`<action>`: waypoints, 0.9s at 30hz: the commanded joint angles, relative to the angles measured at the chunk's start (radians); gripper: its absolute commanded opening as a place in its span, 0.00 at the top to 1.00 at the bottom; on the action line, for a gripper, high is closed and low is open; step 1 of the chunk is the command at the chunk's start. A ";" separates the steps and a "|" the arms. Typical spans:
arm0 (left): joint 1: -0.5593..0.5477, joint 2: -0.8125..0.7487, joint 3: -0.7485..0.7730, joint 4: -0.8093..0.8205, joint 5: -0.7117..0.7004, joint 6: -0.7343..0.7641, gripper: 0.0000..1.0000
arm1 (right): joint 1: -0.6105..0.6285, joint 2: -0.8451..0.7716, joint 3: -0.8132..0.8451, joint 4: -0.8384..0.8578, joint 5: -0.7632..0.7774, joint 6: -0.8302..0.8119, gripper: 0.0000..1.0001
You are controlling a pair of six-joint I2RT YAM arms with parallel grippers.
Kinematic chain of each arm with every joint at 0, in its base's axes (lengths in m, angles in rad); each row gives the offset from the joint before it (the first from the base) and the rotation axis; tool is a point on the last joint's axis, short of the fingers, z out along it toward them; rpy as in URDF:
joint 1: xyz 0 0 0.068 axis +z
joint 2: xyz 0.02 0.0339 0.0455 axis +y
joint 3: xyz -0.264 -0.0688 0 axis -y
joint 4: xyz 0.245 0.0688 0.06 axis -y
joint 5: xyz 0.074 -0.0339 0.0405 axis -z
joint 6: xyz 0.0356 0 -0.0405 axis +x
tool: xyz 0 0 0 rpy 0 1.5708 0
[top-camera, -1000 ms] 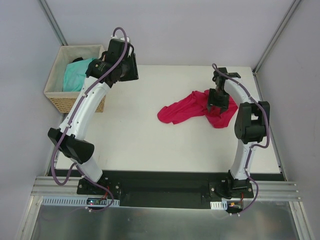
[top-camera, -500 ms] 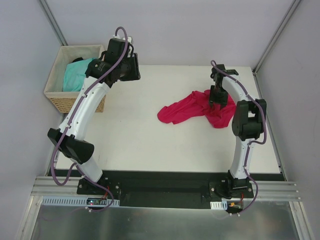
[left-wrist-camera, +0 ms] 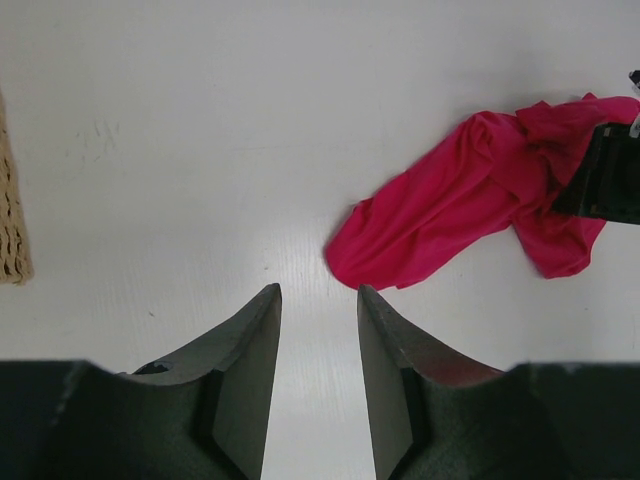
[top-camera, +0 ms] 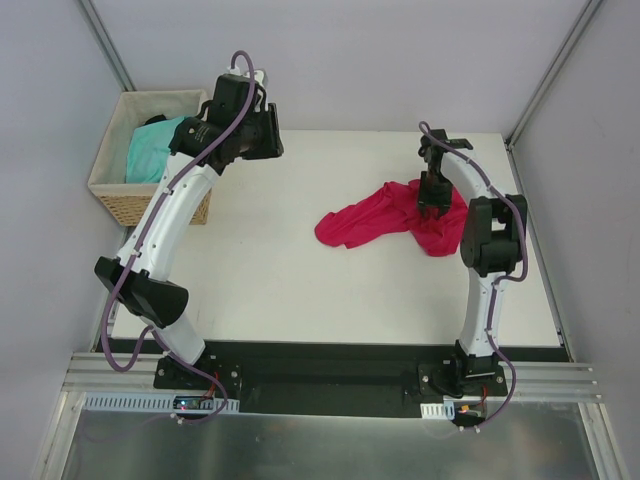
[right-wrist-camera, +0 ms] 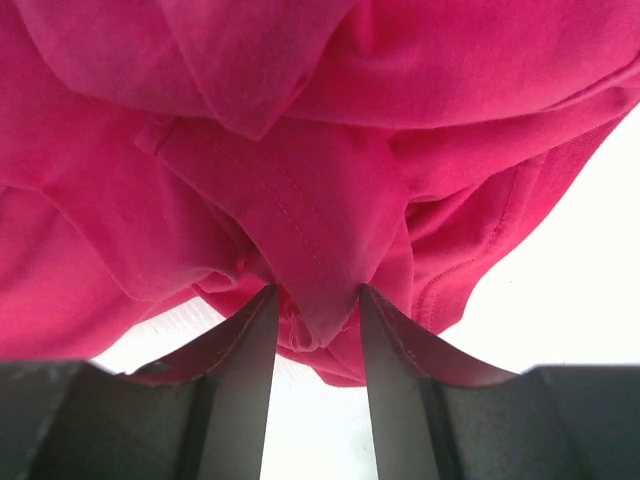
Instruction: Fold and stack the t-shirts
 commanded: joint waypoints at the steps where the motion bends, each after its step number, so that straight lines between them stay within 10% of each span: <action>1: 0.008 -0.027 0.053 0.026 0.034 0.021 0.64 | 0.004 0.016 0.044 -0.002 0.012 -0.003 0.60; 6: 0.008 -0.022 0.063 0.029 0.034 0.026 0.64 | 0.005 0.015 0.028 0.010 0.018 -0.003 0.68; 11: 0.010 -0.002 0.070 0.031 0.057 0.019 0.65 | -0.001 -0.022 0.001 0.010 0.035 -0.013 0.99; 21: 0.010 0.070 0.089 0.031 0.123 0.019 0.66 | 0.024 -0.304 0.166 -0.125 -0.020 0.006 0.99; 27: 0.010 0.140 0.119 0.031 0.184 0.015 0.67 | 0.066 -0.507 -0.052 -0.148 -0.128 0.036 0.99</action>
